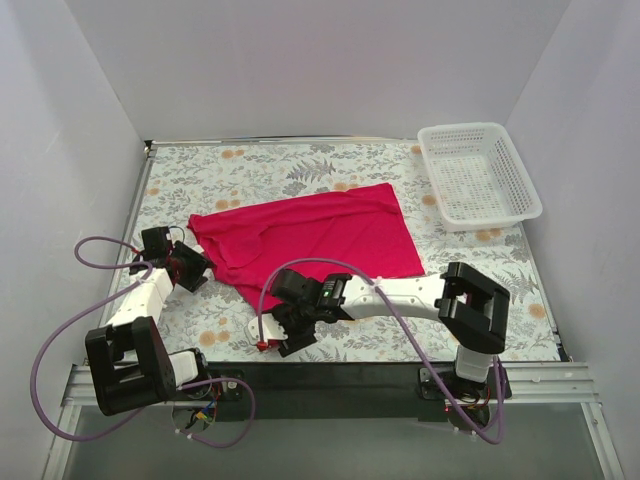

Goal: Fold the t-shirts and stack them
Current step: Fold the tshirt

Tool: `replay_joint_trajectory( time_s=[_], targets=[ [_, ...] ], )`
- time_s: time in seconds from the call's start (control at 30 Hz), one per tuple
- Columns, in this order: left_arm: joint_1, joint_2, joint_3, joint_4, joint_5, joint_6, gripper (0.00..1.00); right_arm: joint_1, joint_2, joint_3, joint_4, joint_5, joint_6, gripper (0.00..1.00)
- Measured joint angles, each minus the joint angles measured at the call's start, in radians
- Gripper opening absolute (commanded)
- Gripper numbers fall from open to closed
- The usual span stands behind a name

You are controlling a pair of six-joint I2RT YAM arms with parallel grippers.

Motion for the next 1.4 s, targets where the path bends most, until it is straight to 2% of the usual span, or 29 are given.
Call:
replay_joint_trajectory(
  time_s=[0.13, 0.23, 0.27, 0.33, 0.37, 0.4, 0.6, 0.67, 0.73, 0.83, 0.97, 1.1, 1.23, 1.4],
  targets=[
    [0.000, -0.002, 0.000, 0.000, -0.003, 0.000, 0.41, 0.017, 0.063, 0.018, 0.030, 0.058, 0.044, 0.50],
    [0.000, -0.002, 0.000, 0.001, -0.002, 0.000, 0.40, 0.023, 0.097, 0.022, 0.048, 0.082, 0.067, 0.38],
    [0.000, -0.002, 0.000, 0.002, -0.002, 0.000, 0.40, 0.023, 0.102, 0.022, 0.049, 0.089, 0.074, 0.28],
    [0.000, 0.000, 0.000, 0.006, 0.005, 0.000, 0.38, 0.024, 0.109, 0.022, 0.053, 0.102, 0.085, 0.17],
    [0.000, 0.005, 0.000, 0.011, 0.011, 0.000, 0.34, 0.026, 0.109, 0.022, 0.055, 0.109, 0.093, 0.05],
    [0.000, 0.010, 0.000, 0.016, 0.016, -0.002, 0.32, 0.026, 0.107, 0.022, 0.060, 0.113, 0.100, 0.01],
    [0.000, 0.045, 0.002, 0.031, 0.039, 0.010, 0.33, -0.029, 0.026, 0.022, 0.074, 0.044, 0.196, 0.01],
    [0.000, 0.035, 0.015, 0.026, 0.041, 0.018, 0.36, -0.097, -0.034, 0.022, 0.097, -0.006, 0.268, 0.01],
    [0.000, 0.003, 0.034, 0.023, 0.045, 0.032, 0.43, -0.195, -0.082, 0.022, 0.150, -0.042, 0.359, 0.01],
    [0.000, -0.074, 0.068, 0.037, 0.073, 0.052, 0.48, -0.338, -0.099, 0.022, 0.229, -0.066, 0.489, 0.01],
    [0.001, -0.137, 0.080, 0.081, 0.154, 0.076, 0.48, -0.459, -0.037, 0.019, 0.292, -0.083, 0.661, 0.01],
    [0.001, -0.109, 0.065, 0.102, 0.236, 0.091, 0.46, -0.525, 0.080, 0.018, 0.311, -0.103, 0.796, 0.01],
    [-0.001, -0.057, 0.023, 0.099, 0.275, 0.094, 0.42, -0.583, 0.161, 0.008, 0.306, -0.106, 0.877, 0.01],
    [-0.010, 0.008, 0.003, 0.092, 0.269, 0.086, 0.42, -0.649, 0.175, 0.007, 0.314, -0.127, 0.921, 0.01]
  ],
)
